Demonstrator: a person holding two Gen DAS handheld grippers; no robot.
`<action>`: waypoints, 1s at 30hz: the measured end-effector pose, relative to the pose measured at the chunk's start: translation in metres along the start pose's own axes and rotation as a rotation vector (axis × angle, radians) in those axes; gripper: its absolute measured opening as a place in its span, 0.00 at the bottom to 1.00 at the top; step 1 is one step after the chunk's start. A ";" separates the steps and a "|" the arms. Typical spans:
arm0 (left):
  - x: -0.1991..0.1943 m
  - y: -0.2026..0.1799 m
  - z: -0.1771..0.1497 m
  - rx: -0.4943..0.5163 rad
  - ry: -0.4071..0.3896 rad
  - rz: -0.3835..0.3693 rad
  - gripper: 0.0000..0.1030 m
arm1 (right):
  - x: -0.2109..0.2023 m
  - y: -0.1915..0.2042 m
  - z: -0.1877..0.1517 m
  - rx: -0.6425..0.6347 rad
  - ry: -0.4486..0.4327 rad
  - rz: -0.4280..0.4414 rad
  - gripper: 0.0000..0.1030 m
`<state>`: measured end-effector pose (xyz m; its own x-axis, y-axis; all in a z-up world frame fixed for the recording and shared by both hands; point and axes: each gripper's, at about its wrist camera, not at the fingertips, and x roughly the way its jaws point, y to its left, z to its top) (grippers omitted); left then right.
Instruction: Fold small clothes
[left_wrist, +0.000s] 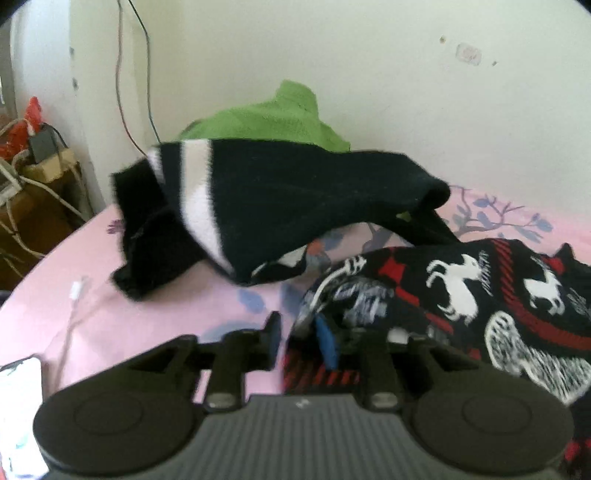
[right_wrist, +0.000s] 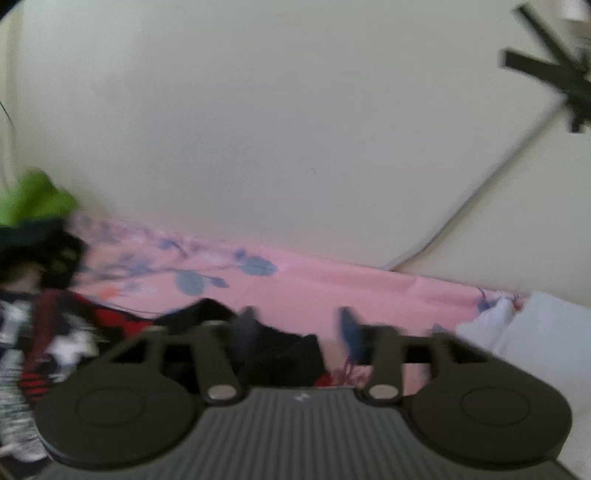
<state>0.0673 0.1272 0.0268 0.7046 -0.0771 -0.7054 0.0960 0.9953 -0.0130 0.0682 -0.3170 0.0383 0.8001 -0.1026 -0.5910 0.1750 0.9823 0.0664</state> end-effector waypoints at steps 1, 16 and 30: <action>-0.010 0.004 -0.004 0.000 -0.016 -0.009 0.28 | -0.015 -0.003 -0.001 0.023 -0.023 0.028 0.50; -0.101 -0.055 -0.082 0.157 0.089 -0.586 0.53 | -0.206 -0.057 -0.180 0.314 -0.027 0.207 0.47; -0.090 -0.114 -0.107 0.170 0.195 -0.683 0.48 | -0.191 0.022 -0.205 0.170 0.031 0.374 0.56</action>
<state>-0.0822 0.0269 0.0154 0.3113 -0.6502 -0.6931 0.5886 0.7045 -0.3965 -0.1982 -0.2439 -0.0125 0.8096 0.2639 -0.5244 -0.0301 0.9107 0.4119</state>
